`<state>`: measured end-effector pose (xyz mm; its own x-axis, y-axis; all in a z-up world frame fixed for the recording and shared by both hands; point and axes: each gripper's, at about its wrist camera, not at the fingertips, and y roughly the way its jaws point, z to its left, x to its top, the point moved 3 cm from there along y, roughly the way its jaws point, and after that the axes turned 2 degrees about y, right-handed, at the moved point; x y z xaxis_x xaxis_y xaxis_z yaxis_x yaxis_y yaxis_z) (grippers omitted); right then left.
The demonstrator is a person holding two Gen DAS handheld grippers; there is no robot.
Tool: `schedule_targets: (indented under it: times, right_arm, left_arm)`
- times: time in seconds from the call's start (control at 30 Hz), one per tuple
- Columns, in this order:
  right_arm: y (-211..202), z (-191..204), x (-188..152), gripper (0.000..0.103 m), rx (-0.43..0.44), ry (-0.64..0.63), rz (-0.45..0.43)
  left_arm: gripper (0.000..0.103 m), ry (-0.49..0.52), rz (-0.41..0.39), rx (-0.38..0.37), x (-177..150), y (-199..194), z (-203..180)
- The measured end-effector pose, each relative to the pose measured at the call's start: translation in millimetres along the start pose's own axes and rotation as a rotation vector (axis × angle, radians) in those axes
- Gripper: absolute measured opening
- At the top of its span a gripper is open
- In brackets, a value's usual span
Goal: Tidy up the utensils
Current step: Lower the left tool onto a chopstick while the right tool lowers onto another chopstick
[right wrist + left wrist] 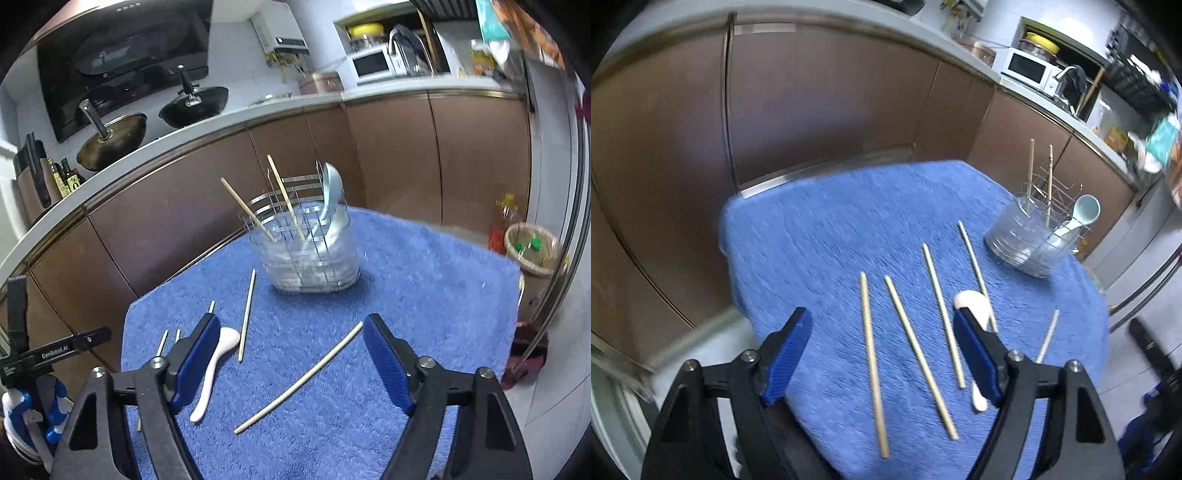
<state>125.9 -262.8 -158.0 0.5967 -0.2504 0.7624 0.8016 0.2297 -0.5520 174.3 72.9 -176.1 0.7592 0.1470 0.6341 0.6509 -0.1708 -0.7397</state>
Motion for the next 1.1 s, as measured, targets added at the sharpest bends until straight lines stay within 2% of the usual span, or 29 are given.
schedule_targets:
  times: [0.07, 0.17, 0.3, 0.37, 0.43, 0.73, 0.93, 1.0, 1.1]
  right_arm:
    - [6.8, -5.0, -2.2, 0.054, 0.025, 0.029, 0.038]
    - [19.3, -13.4, -7.0, 0.042, 0.043, 0.064, 0.110]
    - [30.7, -21.5, -15.0, 0.041, 0.072, 0.116, 0.176]
    - [33.0, -25.0, -18.4, 0.041, 0.059, 0.117, 0.194]
    - [34.4, -26.5, -19.2, 0.041, 0.057, 0.118, 0.206]
    - [53.5, -34.5, -19.1, 0.041, 0.030, 0.118, 0.276]
    - [73.1, -40.6, -12.1, 0.041, -0.018, 0.119, 0.341]
    - [81.0, -44.8, -6.2, 0.041, -0.041, 0.118, 0.354]
    - [95.2, -53.1, 1.2, 0.041, -0.075, 0.126, 0.383]
  left_arm:
    - [0.069, -0.044, 0.063, -0.064, 3.1, 13.9, 1.2]
    - [0.062, -0.100, 0.167, -0.131, 9.8, 40.0, 1.3]
    - [0.052, -0.128, 0.275, -0.142, 15.0, 76.3, 2.3]
    - [0.043, -0.147, 0.335, -0.140, 14.3, 94.2, 2.3]
    - [0.040, -0.167, 0.372, -0.153, 15.0, 107.3, 3.2]
    - [0.024, -0.145, 0.433, -0.092, 24.1, 136.4, -2.2]
    - [0.018, -0.118, 0.476, -0.066, 27.4, 148.1, -7.3]
    - [0.010, -0.117, 0.485, -0.049, 26.9, 150.9, -8.4]
    - [0.007, -0.133, 0.490, -0.054, 27.1, 152.4, -8.0]
